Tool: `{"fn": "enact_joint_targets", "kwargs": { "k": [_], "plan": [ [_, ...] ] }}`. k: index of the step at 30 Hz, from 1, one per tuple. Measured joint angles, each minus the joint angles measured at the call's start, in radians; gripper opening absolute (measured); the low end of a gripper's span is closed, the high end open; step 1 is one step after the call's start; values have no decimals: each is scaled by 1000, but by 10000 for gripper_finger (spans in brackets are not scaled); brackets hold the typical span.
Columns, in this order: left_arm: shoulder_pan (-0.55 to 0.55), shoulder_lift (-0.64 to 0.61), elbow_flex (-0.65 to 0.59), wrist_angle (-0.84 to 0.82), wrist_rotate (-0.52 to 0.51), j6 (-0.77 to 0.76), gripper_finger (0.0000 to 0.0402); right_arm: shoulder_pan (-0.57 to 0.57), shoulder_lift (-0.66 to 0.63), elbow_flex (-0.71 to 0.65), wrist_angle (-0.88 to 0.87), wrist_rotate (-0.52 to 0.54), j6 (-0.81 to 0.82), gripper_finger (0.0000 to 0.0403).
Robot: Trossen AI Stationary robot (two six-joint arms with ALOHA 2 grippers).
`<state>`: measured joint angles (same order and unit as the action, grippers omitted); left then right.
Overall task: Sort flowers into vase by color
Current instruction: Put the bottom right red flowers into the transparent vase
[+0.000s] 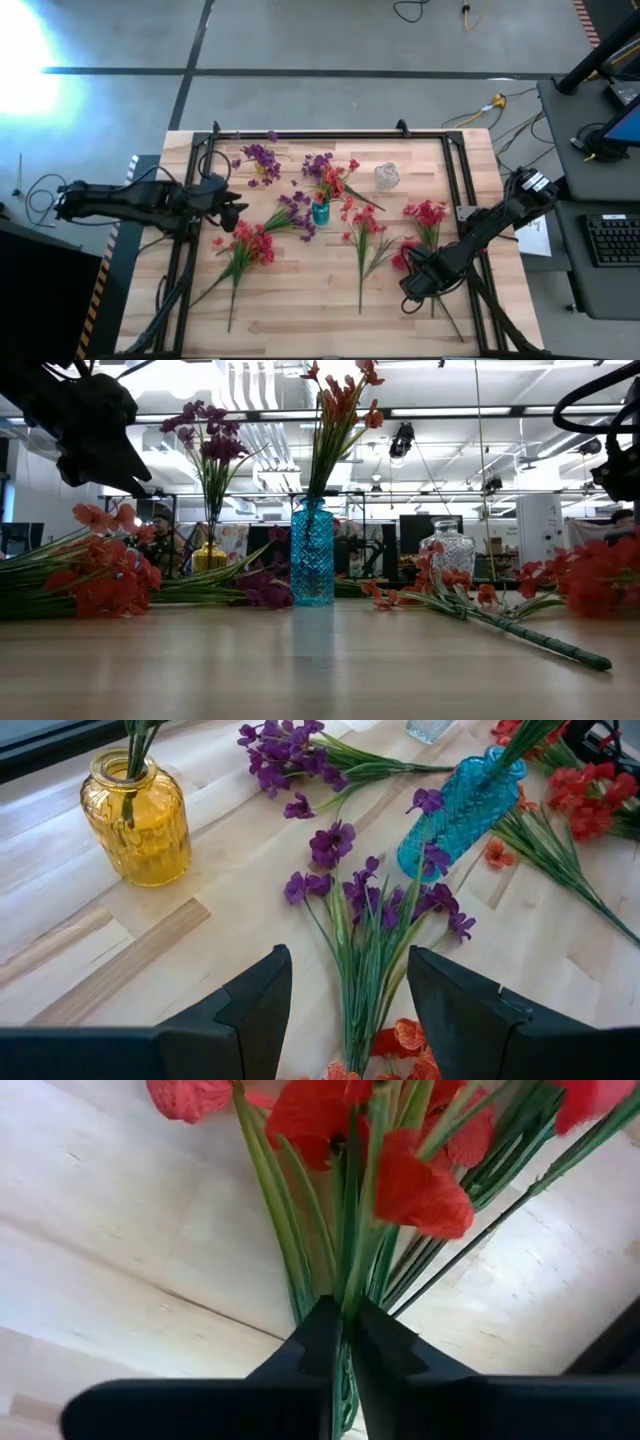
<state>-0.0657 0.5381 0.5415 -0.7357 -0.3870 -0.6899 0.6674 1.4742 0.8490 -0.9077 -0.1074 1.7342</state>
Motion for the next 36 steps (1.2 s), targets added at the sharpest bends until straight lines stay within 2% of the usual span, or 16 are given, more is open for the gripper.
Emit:
{"fn": "enact_joint_targets", "kwargs": {
  "k": [5,11,19,22,28,32,36],
  "plan": [
    [0,4,0,0,0,0,187,0,-51,2,-13,0,0,15],
    [0,-3,0,0,0,0,187,0,-155,37,-126,12,0,14],
    [0,-5,0,0,0,0,187,5,-322,53,-216,69,-10,13],
    [0,-5,0,0,0,0,187,5,-389,55,-219,124,-27,13],
    [0,-5,0,0,0,1,187,5,-512,59,-218,319,-78,13],
    [0,-5,0,1,0,1,187,5,-572,59,-209,564,-136,13],
    [0,-5,0,0,-8,1,187,5,-603,59,-190,856,-188,13]
  ]
}}
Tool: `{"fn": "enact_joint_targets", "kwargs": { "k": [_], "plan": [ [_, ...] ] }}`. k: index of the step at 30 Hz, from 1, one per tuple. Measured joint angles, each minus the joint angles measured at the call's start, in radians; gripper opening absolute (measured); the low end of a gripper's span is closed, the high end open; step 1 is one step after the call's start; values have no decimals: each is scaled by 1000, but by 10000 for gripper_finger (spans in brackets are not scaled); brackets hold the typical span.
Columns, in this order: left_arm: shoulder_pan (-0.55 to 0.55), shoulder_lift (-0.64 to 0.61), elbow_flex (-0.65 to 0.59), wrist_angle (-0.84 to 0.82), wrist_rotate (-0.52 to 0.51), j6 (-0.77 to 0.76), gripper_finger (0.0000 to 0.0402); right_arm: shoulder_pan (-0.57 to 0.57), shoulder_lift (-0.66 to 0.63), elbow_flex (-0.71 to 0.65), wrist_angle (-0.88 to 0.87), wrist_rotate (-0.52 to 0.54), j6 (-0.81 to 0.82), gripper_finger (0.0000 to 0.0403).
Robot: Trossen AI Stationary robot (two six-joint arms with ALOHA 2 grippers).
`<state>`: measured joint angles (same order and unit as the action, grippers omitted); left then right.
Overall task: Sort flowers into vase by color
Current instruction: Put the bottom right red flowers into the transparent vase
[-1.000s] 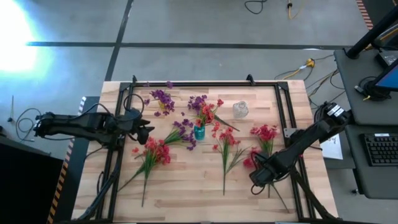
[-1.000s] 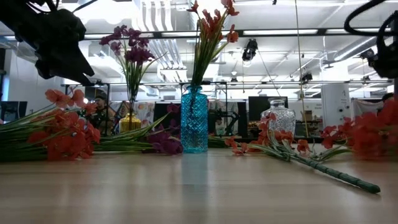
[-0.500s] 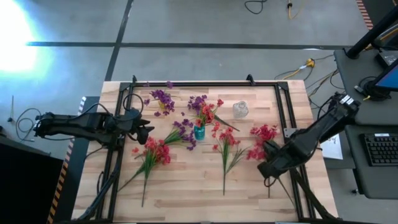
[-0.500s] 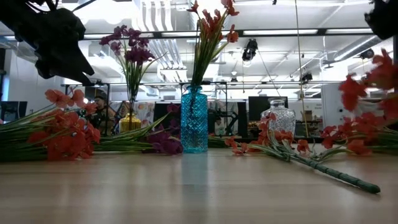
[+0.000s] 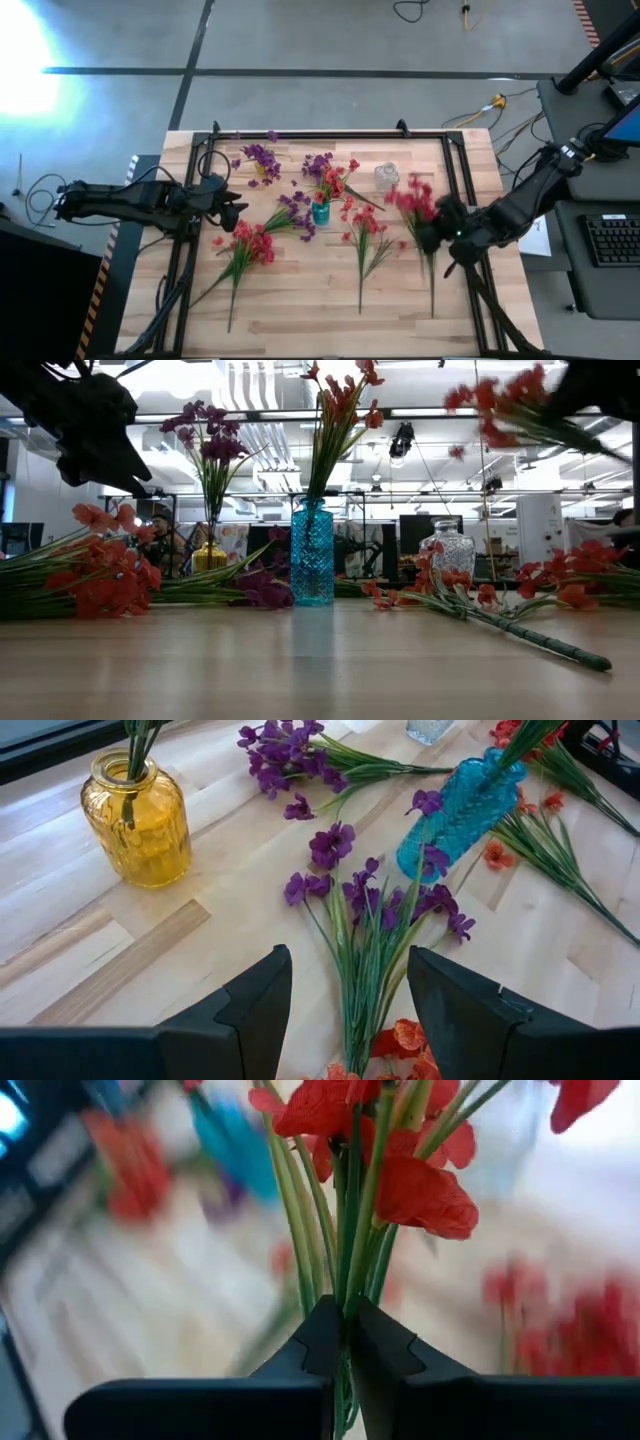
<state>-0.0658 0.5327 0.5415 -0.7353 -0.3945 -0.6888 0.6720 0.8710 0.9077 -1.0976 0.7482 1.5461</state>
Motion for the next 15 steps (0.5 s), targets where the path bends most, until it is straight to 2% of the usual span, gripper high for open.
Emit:
{"fn": "enact_joint_targets", "kwargs": {
  "k": [5,10,12,15],
  "plan": [
    [0,0,0,0,-15,0,187,-3,-8,0,119,303,-176,13],
    [0,0,0,1,-15,0,187,-5,7,0,267,546,-329,13],
    [0,0,0,1,-16,0,187,-7,23,0,372,620,-419,13],
    [0,0,0,2,-16,0,187,-33,42,0,533,641,-630,13]
  ]
}}
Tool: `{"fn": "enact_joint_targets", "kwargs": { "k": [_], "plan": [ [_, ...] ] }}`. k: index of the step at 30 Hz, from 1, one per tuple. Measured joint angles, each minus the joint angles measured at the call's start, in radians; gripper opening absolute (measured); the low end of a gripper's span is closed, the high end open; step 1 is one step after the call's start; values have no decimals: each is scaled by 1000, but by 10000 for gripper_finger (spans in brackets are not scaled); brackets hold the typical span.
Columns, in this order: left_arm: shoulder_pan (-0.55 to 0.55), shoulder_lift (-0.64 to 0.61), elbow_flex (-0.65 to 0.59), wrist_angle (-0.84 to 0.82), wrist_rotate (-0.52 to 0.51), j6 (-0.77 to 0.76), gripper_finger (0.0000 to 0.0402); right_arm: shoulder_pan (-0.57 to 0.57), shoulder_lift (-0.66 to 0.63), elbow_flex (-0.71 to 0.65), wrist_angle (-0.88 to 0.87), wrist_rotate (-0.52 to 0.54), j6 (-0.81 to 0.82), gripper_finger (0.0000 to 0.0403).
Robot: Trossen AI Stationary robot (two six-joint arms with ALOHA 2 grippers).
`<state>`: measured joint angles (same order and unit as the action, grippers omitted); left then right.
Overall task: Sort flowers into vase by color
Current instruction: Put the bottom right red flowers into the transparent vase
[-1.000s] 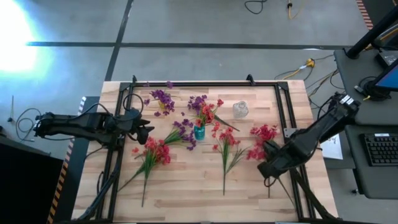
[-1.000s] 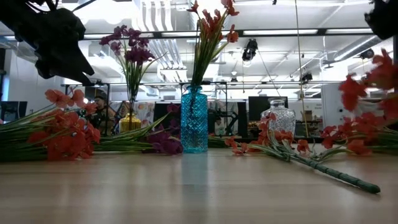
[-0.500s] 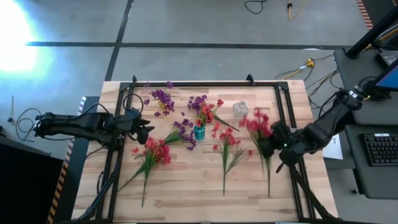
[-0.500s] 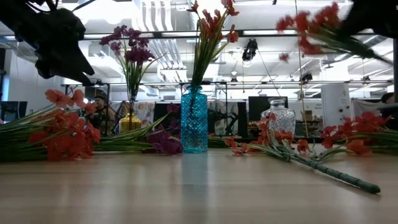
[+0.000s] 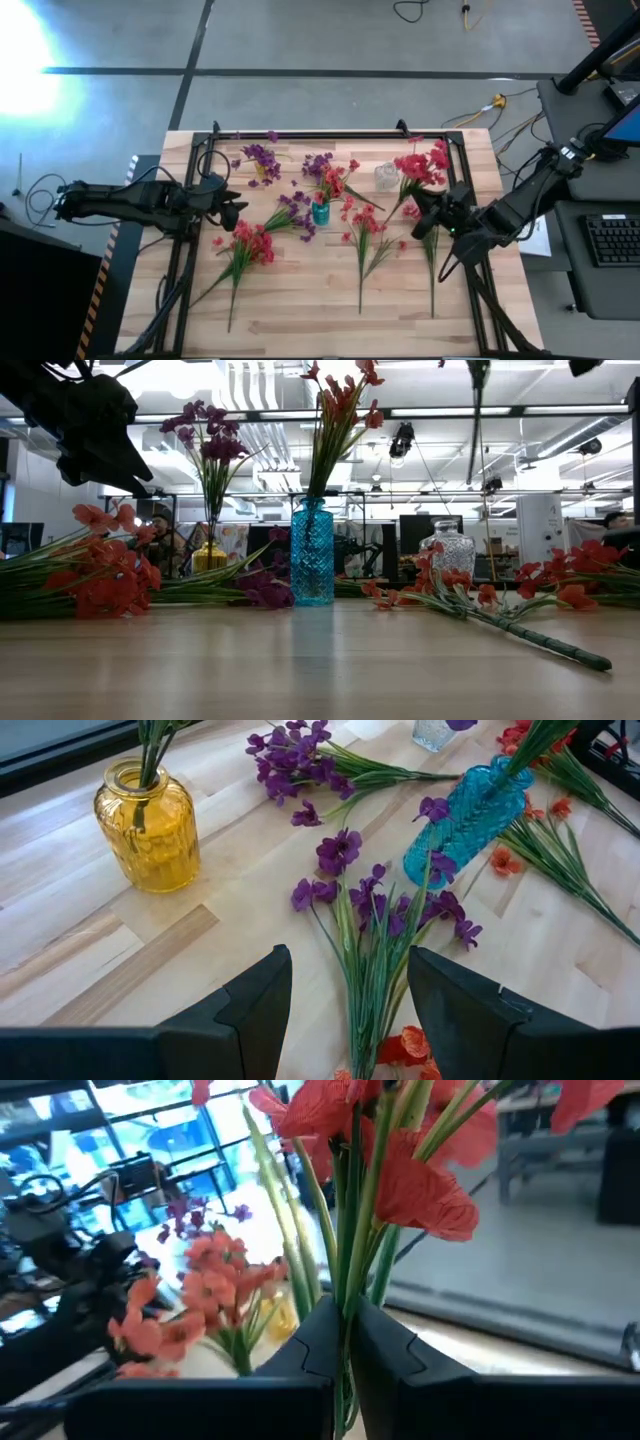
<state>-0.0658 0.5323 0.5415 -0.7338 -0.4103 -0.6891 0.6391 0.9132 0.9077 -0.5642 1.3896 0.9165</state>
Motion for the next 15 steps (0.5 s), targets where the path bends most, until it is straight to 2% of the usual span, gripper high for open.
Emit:
{"fn": "enact_joint_targets", "kwargs": {
  "k": [5,9,15],
  "plan": [
    [0,-3,2,-2,1,-4,187,-88,34,0,152,44,-223,13],
    [0,-3,40,-12,8,-10,187,-189,38,0,151,66,-282,13],
    [0,1,113,-21,7,3,187,-334,35,0,154,70,-290,13]
  ]
}}
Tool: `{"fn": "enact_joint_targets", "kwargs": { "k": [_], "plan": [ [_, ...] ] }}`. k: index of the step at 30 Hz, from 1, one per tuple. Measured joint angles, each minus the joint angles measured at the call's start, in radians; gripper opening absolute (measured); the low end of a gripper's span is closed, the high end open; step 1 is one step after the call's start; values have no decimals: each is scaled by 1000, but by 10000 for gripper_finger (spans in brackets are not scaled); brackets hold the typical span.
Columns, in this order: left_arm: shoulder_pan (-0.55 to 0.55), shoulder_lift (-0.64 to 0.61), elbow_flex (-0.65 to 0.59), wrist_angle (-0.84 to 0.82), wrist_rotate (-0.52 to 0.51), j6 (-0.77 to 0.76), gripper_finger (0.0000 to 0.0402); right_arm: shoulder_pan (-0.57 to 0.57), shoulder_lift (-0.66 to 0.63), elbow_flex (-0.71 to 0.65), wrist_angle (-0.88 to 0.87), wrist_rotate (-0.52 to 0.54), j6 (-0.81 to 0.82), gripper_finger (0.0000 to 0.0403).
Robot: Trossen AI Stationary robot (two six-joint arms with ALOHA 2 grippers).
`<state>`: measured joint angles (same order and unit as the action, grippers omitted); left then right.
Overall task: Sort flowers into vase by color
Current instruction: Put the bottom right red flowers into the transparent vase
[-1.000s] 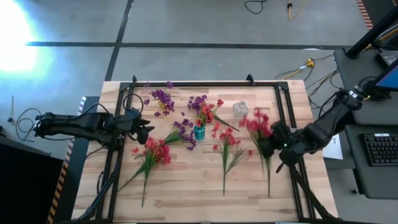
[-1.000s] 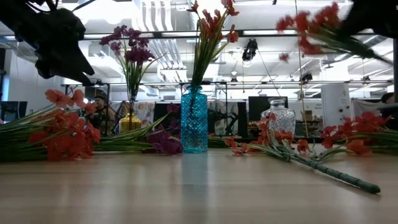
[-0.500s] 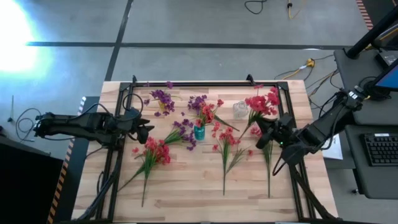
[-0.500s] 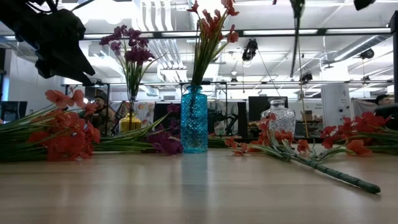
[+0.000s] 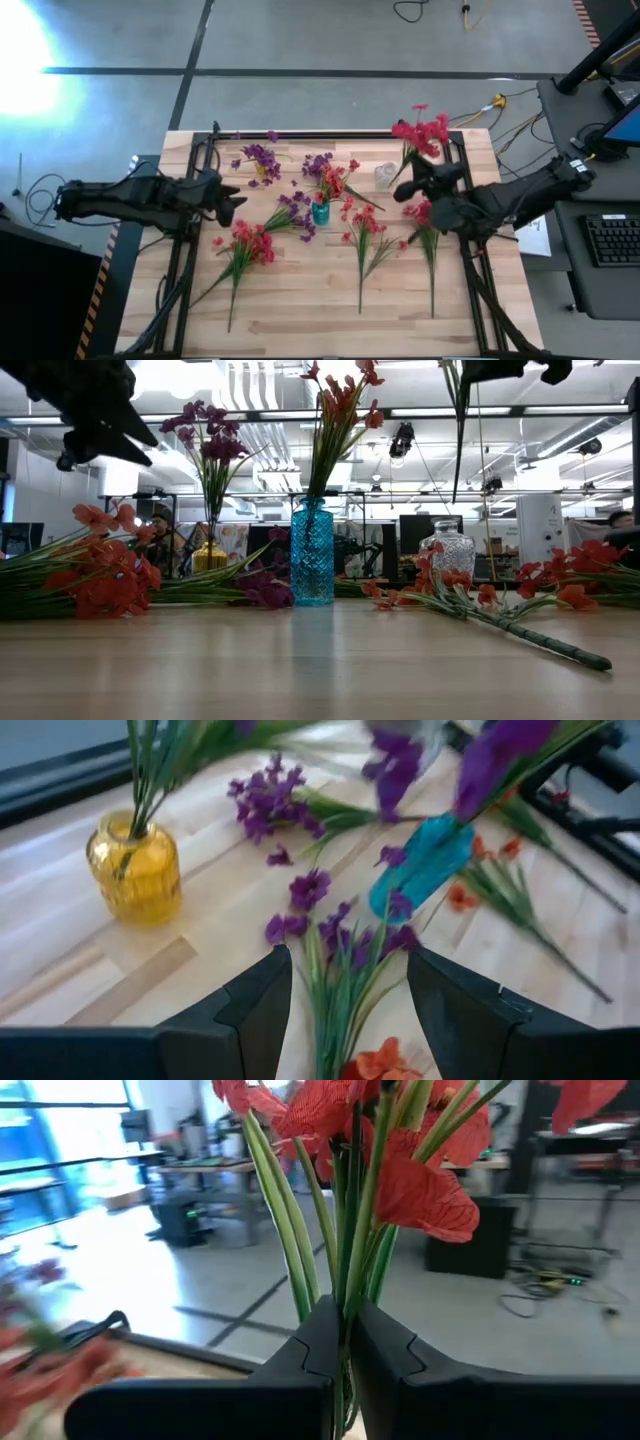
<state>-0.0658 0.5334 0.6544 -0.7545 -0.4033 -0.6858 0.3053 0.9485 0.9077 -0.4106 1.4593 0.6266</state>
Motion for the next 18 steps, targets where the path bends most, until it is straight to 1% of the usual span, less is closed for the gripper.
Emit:
{"fn": "enact_joint_targets", "kwargs": {
  "k": [4,6,9,18],
  "plan": [
    [0,3,27,-6,-8,24,187,-63,2,0,6,-3,0,13],
    [0,3,32,-9,-15,27,187,-82,2,0,13,-22,1,13],
    [0,3,32,-10,-34,27,187,-105,2,0,37,-25,-11,13],
    [0,12,31,-17,-35,27,187,-203,18,0,65,-31,-45,13]
  ]
}}
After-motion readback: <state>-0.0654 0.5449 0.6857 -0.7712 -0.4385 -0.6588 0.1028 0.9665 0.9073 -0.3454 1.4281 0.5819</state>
